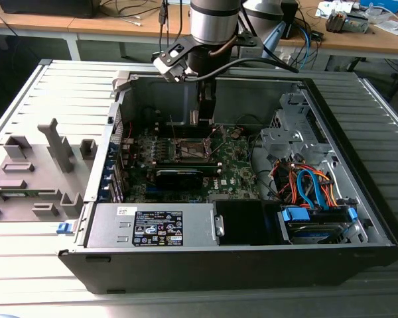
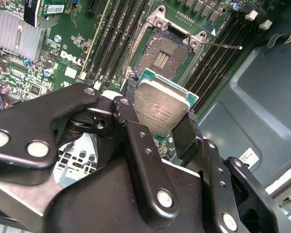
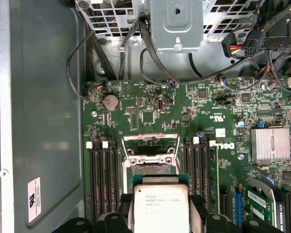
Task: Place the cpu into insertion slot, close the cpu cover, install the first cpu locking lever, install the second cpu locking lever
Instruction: 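Place the cpu into insertion slot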
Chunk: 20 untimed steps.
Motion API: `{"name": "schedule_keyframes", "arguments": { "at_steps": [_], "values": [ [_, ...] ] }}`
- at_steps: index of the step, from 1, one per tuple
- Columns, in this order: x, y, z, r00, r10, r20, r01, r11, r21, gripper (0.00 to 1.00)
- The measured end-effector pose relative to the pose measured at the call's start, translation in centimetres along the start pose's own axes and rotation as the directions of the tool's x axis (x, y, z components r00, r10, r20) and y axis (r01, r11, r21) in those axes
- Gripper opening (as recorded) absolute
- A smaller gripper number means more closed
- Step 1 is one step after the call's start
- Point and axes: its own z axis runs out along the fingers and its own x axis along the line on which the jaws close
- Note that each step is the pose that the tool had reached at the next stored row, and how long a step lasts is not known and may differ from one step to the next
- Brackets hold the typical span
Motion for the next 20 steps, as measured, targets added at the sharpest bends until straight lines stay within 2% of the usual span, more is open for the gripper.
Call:
{"name": "schedule_keyframes", "arguments": {
  "at_steps": [20],
  "values": [
    [0.00, -0.37, 0.48, 1.0000, 0.000, -0.0001, 0.000, 1.0000, -0.0001, 0.55]
  ]
}}
